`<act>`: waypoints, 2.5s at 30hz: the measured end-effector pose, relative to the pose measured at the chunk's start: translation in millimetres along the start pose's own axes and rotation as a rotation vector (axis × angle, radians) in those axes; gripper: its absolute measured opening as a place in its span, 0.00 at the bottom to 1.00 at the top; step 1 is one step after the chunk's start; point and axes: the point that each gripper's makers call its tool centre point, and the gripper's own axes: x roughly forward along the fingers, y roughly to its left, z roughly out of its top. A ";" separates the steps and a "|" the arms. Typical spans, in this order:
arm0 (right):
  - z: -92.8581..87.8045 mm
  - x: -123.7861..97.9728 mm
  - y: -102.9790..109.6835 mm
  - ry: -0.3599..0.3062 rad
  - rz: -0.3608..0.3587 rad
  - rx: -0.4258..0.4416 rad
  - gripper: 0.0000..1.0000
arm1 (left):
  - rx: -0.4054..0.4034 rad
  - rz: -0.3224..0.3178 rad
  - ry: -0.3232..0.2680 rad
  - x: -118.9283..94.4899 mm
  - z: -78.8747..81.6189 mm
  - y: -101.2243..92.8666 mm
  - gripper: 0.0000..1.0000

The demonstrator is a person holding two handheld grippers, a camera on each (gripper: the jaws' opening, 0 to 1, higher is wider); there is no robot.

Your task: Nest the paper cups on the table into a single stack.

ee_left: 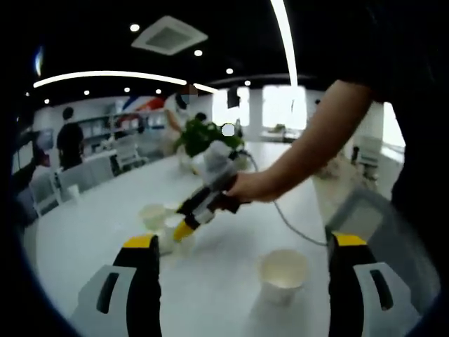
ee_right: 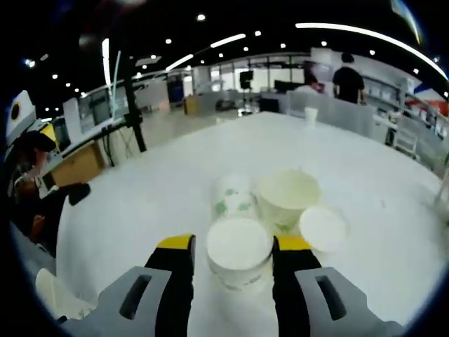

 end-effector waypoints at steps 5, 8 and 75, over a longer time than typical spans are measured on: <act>-1.8 -1.4 -1.1 0.005 0.002 0.003 0.35 | -0.002 0.000 0.001 1.8 0.4 1.3 0.99; -2.2 -1.2 -2.4 0.003 0.003 0.007 0.35 | -0.003 -0.001 0.001 3.0 0.6 2.0 0.99; 97.4 -156.8 98.0 -0.262 0.120 -0.015 0.34 | -0.005 -0.035 0.000 14.0 16.5 -18.7 0.98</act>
